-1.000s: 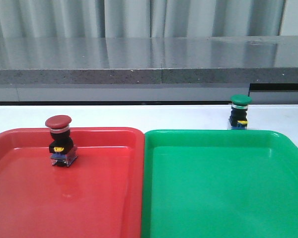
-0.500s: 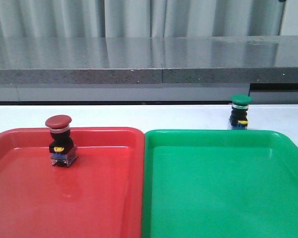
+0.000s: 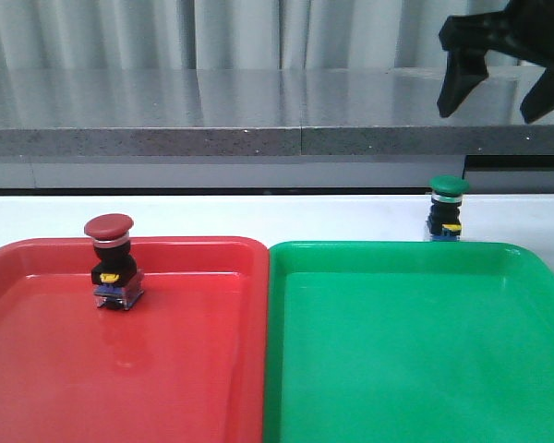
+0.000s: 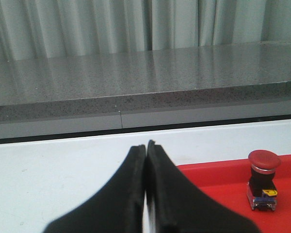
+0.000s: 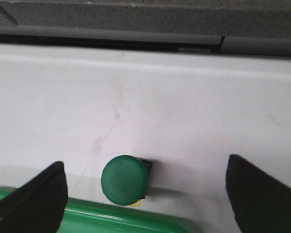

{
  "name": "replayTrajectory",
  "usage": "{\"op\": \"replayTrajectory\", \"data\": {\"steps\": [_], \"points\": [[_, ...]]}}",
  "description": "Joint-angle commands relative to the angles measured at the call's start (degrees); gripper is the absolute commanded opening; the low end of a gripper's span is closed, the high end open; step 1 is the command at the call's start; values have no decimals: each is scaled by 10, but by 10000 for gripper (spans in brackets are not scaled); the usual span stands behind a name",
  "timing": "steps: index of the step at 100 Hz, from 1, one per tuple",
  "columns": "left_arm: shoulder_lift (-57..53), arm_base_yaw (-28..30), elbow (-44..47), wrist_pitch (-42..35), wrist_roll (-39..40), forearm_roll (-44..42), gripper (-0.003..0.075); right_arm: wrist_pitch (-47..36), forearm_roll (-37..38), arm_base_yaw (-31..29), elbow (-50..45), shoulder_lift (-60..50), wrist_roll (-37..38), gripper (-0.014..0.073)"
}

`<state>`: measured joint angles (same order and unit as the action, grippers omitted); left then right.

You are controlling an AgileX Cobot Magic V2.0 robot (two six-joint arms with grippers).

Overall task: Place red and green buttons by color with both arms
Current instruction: 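Lower the right gripper over the green-capped button and close on it, then lift the green button with the right gripper and set it in the green tray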

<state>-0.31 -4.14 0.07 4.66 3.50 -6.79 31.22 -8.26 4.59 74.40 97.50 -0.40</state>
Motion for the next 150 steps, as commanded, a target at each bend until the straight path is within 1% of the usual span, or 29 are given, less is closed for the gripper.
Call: {"op": "replayTrajectory", "data": {"steps": [1, 53, 76, 81, 88, 95, 107, 116, 123, 150], "points": [[-17, 2, 24, -51, 3, 2, -19, -25, -5, 5, 23, -7, -8, 654], [-17, 2, 24, -51, 3, 2, -19, -26, -7, 18, 24, 60, -8, 654], [-17, 2, 24, -51, 3, 2, -19, -24, -11, 18, 24, 69, -8, 646], [-17, 2, 24, -51, 3, 2, -19, -24, -11, 18, 24, 69, -8, 620], [-17, 2, 24, -51, 3, 2, -19, -23, -14, 18, 24, 69, -8, 556], [-17, 2, 24, -51, 3, 2, -19, -20, -18, 18, 24, 69, -8, 468], [-17, 2, 24, -51, 3, 2, -19, -17, -23, 18, 25, 69, -8, 293], [-17, 2, 24, -51, 3, 2, -19, -16, -23, 18, 26, 69, -8, 193], [-17, 2, 24, -51, 3, 2, -19, -15, -23, 18, 28, 69, -8, 162], [-17, 2, 24, -51, 3, 2, -19, 37, -23, 18, 81, 48, -9, 164]]}}
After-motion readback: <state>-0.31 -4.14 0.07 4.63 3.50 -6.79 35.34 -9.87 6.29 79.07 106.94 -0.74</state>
